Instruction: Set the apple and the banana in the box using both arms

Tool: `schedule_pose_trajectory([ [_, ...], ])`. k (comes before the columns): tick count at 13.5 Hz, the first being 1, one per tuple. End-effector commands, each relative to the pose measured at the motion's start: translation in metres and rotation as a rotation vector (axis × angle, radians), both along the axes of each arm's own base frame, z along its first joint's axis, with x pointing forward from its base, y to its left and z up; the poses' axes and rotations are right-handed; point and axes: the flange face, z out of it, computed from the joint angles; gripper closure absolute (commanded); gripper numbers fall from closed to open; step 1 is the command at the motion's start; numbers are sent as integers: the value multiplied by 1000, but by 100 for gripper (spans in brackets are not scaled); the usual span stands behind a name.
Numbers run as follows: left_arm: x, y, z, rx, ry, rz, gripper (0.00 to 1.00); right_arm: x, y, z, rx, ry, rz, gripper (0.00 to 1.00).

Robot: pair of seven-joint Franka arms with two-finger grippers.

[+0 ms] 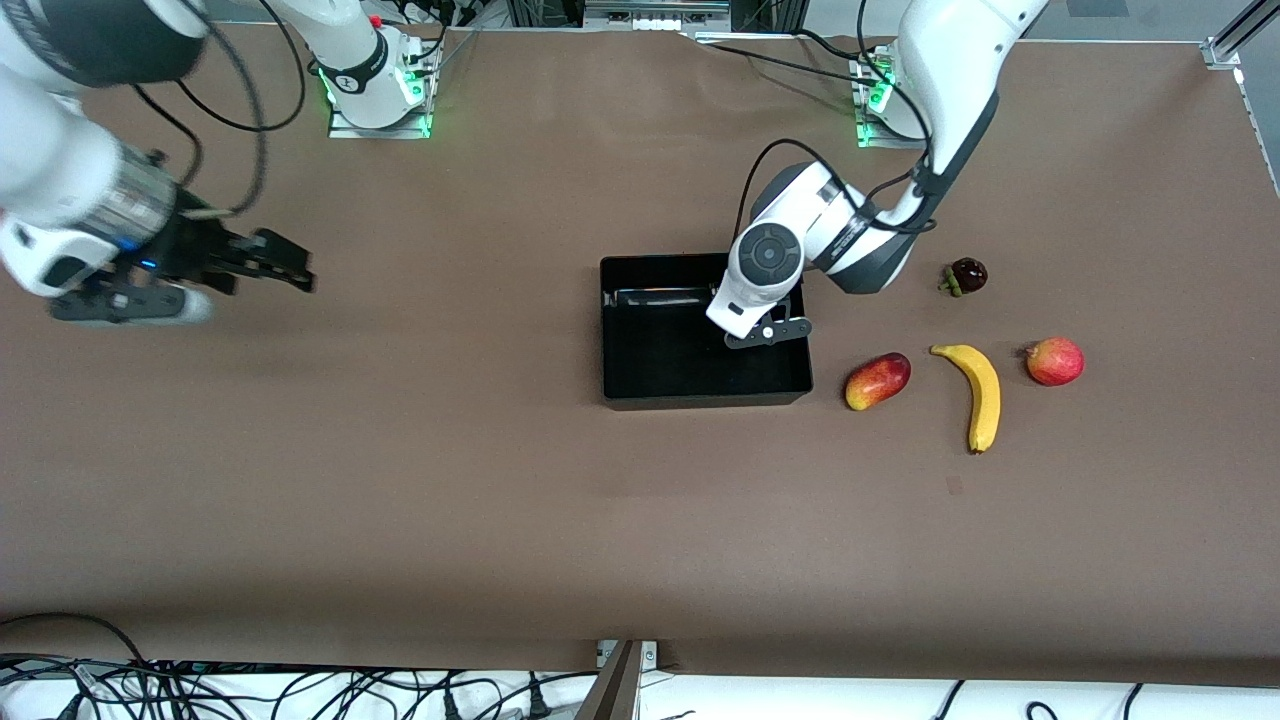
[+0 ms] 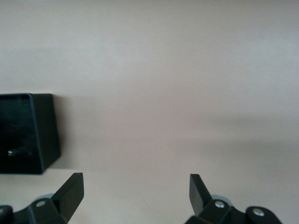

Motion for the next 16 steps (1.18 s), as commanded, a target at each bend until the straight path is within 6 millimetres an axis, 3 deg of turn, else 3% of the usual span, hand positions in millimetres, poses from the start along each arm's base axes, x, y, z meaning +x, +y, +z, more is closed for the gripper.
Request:
schedule_pose_trajectory([
  [1,-6,-10,-19,36,-7,1,54,-28,-31,4,-34,-5,35,0],
  [2,-3,-8,-16,35,-9,6,6,-32,-44,2,-40,-7,44,0],
  [3,0,-6,-11,34,-13,6,0,-31,-53,2,-41,-10,66,0],
  [6,14,-6,28,49,-25,-3,0,-25,-65,2,-76,-28,87,0],
  [8,34,-2,88,103,1,12,0,-20,-62,-3,-83,-37,92,0],
  [9,52,11,122,131,32,25,0,-18,-61,-2,-83,-43,93,0],
  [10,70,36,144,131,68,5,0,-15,-61,-2,-84,-45,90,0],
  [11,89,72,154,105,104,-29,0,-13,-58,2,-86,-54,90,0],
  [14,137,201,139,10,157,-77,0,-3,-60,13,-79,-72,82,0],
  [16,159,260,113,-66,141,-167,0,-5,-61,15,-82,-67,78,0],
])
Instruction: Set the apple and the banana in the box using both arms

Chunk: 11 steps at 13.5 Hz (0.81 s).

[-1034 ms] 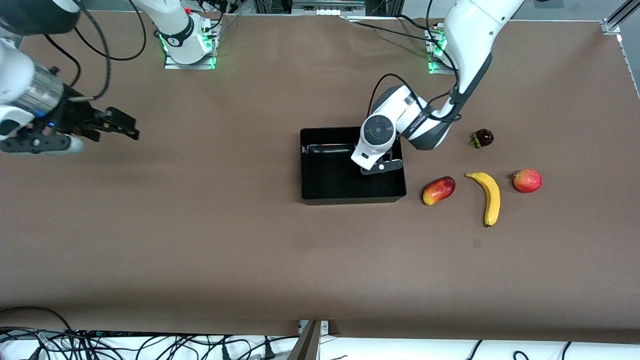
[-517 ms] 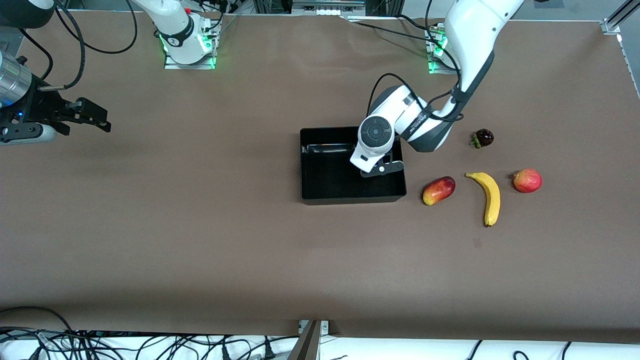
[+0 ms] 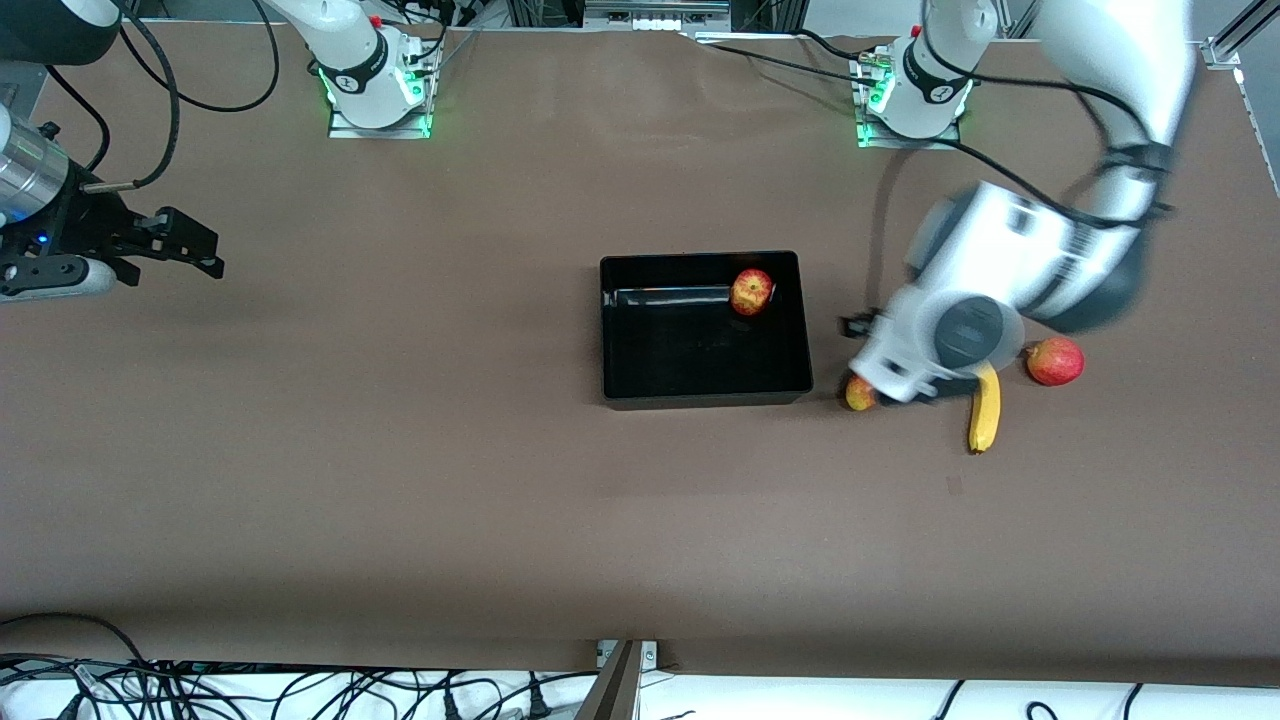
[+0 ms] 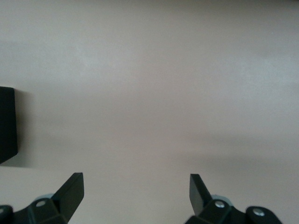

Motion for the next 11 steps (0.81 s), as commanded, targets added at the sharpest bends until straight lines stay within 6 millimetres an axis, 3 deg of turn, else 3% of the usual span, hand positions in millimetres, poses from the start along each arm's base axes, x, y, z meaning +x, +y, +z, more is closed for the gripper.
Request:
schedule_pose_trajectory([
  [1,21,62,-41,-25,-23,-135,0,4,-6,7,-6,-1,-8,0],
  [4,26,83,-72,86,-122,-257,0,5,2,2,-8,10,4,0],
  [7,13,124,-119,1,-204,-301,0,4,14,2,-19,9,31,0],
  [8,10,138,-126,-23,-216,-317,0,4,13,2,-22,9,32,0],
  [11,-1,140,-144,-39,-184,-326,0,3,7,-2,-29,24,23,0],
])
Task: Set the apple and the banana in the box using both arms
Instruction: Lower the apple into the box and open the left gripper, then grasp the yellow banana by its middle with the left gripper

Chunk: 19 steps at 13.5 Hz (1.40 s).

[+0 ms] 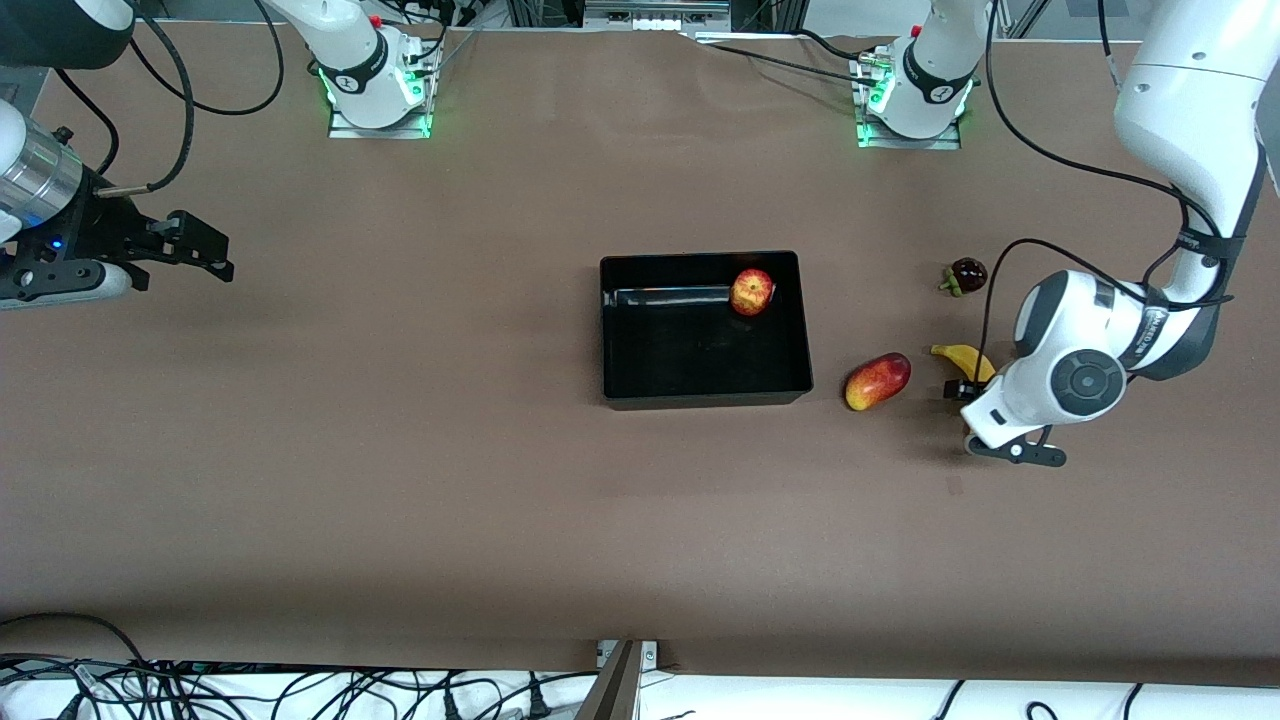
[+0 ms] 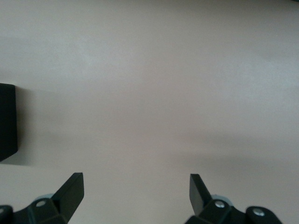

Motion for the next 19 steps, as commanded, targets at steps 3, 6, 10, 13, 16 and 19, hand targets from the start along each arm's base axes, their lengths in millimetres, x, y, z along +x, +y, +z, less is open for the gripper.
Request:
schedule_pose_trajectory([
  [3,-14,13,-20,-39,-10,-59,26,1,-5,3,-16,9,-3,0],
  [6,-12,15,-20,-63,-9,-121,82,1,-5,4,-16,6,-2,0],
  [10,-7,14,0,-55,-7,-139,100,1,-5,4,-16,7,-3,0],
  [13,9,-18,74,-52,39,-135,100,1,-5,4,-16,6,-3,0],
  [16,23,-65,150,-197,110,-63,99,1,-4,5,-16,4,-2,0],
  [19,8,-174,166,-256,130,-61,99,1,-5,5,-16,4,-3,0],
])
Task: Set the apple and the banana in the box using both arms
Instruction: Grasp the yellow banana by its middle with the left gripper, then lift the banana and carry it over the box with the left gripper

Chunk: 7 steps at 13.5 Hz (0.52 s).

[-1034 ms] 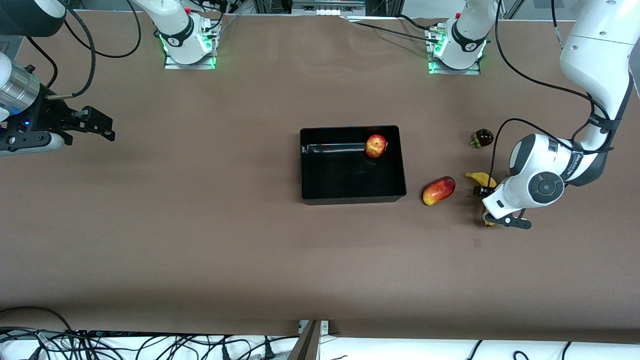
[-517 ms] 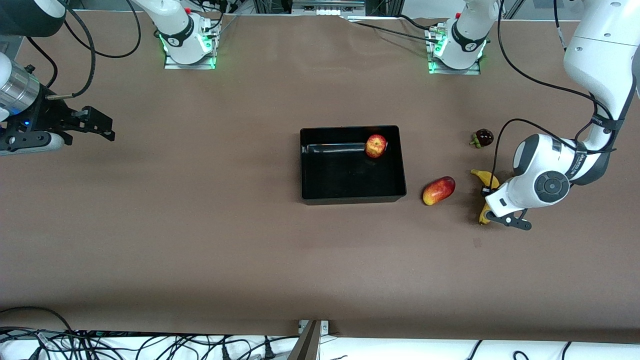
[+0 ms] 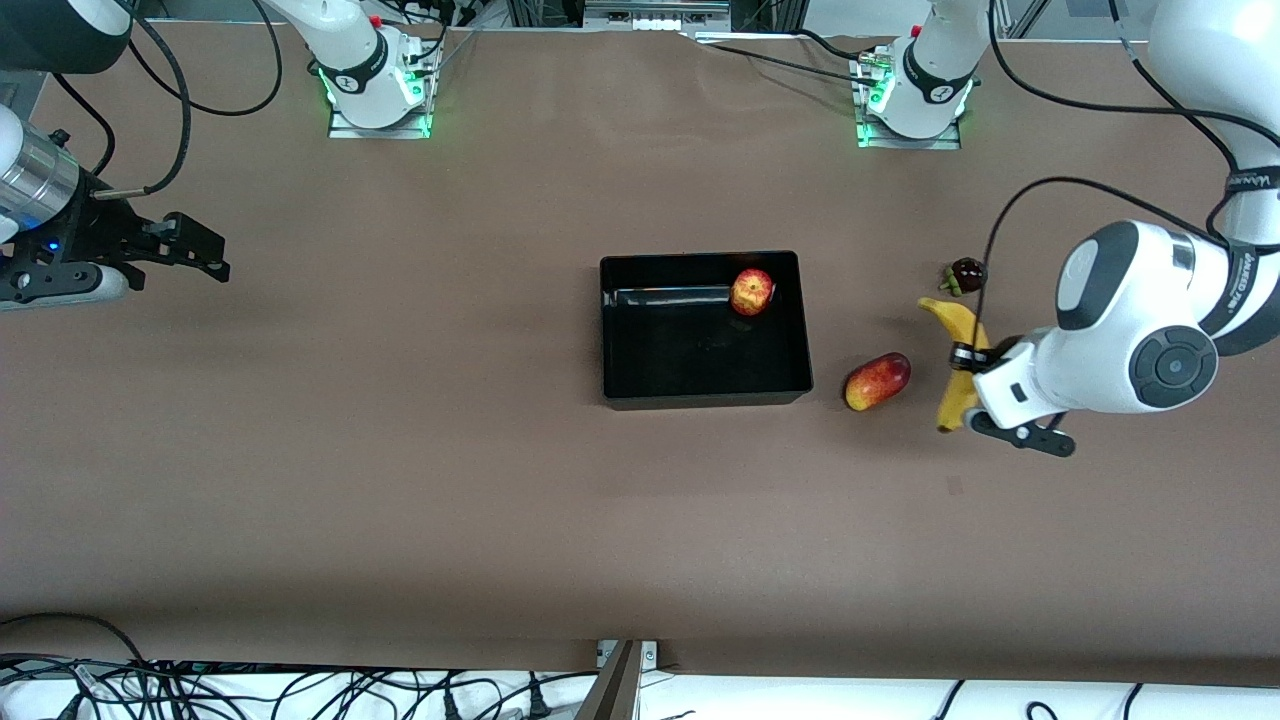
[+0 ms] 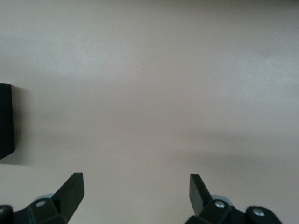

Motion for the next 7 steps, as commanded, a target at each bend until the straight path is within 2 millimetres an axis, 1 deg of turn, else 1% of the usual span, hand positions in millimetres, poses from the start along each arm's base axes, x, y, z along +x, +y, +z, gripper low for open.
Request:
schedule_pose_trajectory([
  [1,-19,-123,4,-8,25,7,99,1,-2,6,-14,0,3,0],
  [2,-34,-176,-3,11,29,17,99,1,-2,6,-14,0,3,0],
  [3,-46,-219,-8,27,17,59,99,1,-1,6,-14,0,4,0],
  [4,-55,-249,-17,30,-2,102,99,1,-1,6,-14,0,4,0],
  [5,-69,-284,-29,15,-24,112,99,1,-1,6,-14,0,4,0],
  [6,-87,-315,-52,15,-24,99,99,1,-1,6,-14,0,4,0],
  [7,-95,-336,-72,-1,-31,102,99,1,-1,6,-14,0,4,0],
])
